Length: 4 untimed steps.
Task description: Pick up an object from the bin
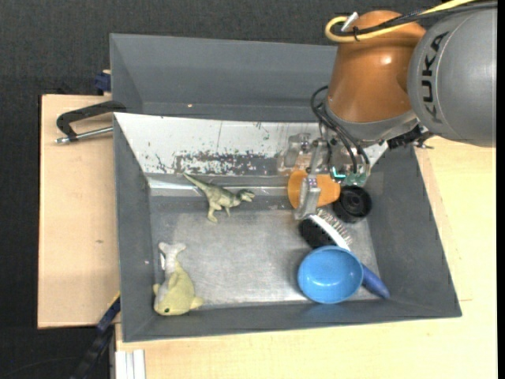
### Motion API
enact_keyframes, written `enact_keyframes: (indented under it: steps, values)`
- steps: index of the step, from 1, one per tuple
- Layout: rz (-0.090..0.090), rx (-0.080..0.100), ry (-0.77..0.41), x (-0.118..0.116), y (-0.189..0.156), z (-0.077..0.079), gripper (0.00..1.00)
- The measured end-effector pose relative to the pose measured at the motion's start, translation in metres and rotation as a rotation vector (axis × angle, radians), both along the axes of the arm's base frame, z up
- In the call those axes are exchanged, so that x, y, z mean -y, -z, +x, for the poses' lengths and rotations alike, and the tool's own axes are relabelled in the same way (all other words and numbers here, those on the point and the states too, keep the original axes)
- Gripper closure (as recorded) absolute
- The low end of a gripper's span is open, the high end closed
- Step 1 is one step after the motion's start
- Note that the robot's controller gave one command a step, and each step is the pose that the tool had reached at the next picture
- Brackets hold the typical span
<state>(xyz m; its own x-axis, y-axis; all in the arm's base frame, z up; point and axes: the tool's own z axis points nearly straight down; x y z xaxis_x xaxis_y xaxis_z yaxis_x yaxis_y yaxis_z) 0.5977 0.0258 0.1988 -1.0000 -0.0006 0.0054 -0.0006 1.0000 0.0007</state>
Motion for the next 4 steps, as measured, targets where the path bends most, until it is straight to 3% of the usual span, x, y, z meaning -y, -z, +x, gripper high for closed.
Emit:
enact_keyframes:
  steps: [1, 2, 3, 4]
  values:
    - [0.005, 0.010, 0.070, 0.061, 0.104, -0.012, 0.00]
    - [0.009, 0.019, 0.160, 0.090, 0.124, 0.005, 0.00]
    - [0.009, 0.022, 0.165, 0.090, 0.123, 0.006, 1.00]
    - [0.019, 0.045, 0.613, 0.109, 0.119, -0.015, 1.00]
